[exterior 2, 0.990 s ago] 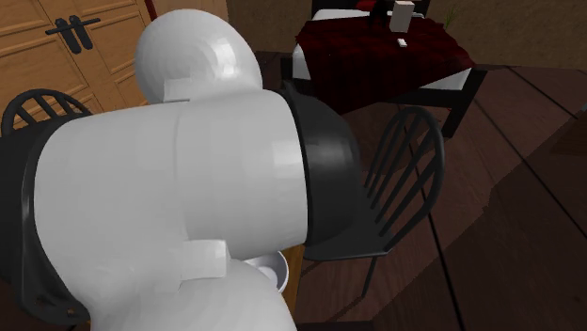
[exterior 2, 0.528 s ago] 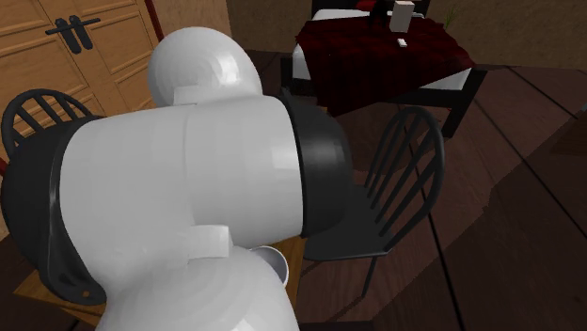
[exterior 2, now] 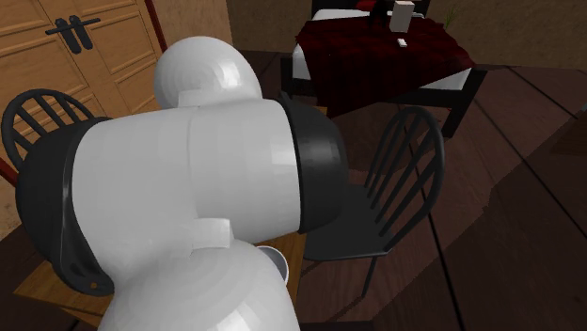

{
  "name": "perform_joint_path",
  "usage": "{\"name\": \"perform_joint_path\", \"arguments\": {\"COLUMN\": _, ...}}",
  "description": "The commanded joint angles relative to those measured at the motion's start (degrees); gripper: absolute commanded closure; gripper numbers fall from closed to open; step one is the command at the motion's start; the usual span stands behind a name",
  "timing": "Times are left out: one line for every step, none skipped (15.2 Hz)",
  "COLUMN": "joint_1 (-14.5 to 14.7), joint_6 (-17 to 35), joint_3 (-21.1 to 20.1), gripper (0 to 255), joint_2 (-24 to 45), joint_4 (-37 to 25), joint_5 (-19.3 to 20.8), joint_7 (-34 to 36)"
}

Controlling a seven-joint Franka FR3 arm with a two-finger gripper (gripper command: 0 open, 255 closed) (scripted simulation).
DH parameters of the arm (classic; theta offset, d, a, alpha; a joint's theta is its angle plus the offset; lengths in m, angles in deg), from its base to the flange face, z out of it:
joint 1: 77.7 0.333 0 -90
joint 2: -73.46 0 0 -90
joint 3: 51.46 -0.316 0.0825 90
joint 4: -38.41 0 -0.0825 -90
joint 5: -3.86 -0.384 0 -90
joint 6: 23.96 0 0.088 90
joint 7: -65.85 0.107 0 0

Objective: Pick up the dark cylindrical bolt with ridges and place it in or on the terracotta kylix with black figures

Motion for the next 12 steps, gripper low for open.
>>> {"name": "perform_joint_path", "arguments": {"joint_1": 0.0, "joint_6": 0.02, "joint_3": 0.0, "gripper": 255, "joint_2": 0.01, "joint_4": -0.01, "joint_5": 0.0, "joint_7": 0.0}}
{"name": "perform_joint_path", "arguments": {"joint_1": 0.0, "joint_6": 0.02, "joint_3": 0.0, "gripper": 255, "joint_2": 0.01, "joint_4": -0.01, "joint_5": 0.0, "joint_7": 0.0}}
{"name": "perform_joint_path", "arguments": {"joint_1": 0.0, "joint_6": 0.02, "joint_3": 0.0, "gripper": 0, "joint_2": 0.0, "joint_4": -0.01, "joint_5": 0.0, "joint_7": 0.0}}
{"name": "perform_joint_path", "arguments": {"joint_1": 0.0, "joint_6": 0.02, "joint_3": 0.0, "gripper": 0, "joint_2": 0.01, "joint_4": -0.01, "joint_5": 0.0, "joint_7": 0.0}}
{"name": "perform_joint_path", "arguments": {"joint_1": 0.0, "joint_6": 0.02, "joint_3": 0.0, "gripper": 0, "joint_2": 0.01, "joint_4": -0.01, "joint_5": 0.0, "joint_7": 0.0}}
{"name": "perform_joint_path", "arguments": {"joint_1": 0.0, "joint_6": 0.02, "joint_3": 0.0, "gripper": 0, "joint_2": 0.01, "joint_4": -0.01, "joint_5": 0.0, "joint_7": 0.0}}
{"name": "perform_joint_path", "arguments": {"joint_1": 0.0, "joint_6": 0.02, "joint_3": 0.0, "gripper": 0, "joint_2": 0.01, "joint_4": -0.01, "joint_5": 0.0, "joint_7": 0.0}}
{"name": "perform_joint_path", "arguments": {"joint_1": 0.0, "joint_6": 0.02, "joint_3": 0.0, "gripper": 0, "joint_2": 0.01, "joint_4": -0.01, "joint_5": 0.0, "joint_7": 0.0}}
{"name": "perform_joint_path", "arguments": {"joint_1": -0.02, "joint_6": -1.55, "joint_3": 0.0, "gripper": 0, "joint_2": -0.99, "joint_4": -0.59, "joint_5": -0.01, "joint_7": 0.0}}
{"name": "perform_joint_path", "arguments": {"joint_1": -0.05, "joint_6": -3.14, "joint_3": 0.0, "gripper": 0, "joint_2": -1.92, "joint_4": -1.24, "joint_5": -0.02, "joint_7": -0.01}}
{"name": "perform_joint_path", "arguments": {"joint_1": -0.08, "joint_6": -4.76, "joint_3": 0.01, "gripper": 0, "joint_2": -2.8, "joint_4": -1.98, "joint_5": -0.03, "joint_7": -0.01}}
{"name": "perform_joint_path", "arguments": {"joint_1": -0.1, "joint_6": -6.05, "joint_3": 0.01, "gripper": 0, "joint_2": -3.45, "joint_4": -2.62, "joint_5": -0.03, "joint_7": -0.02}}
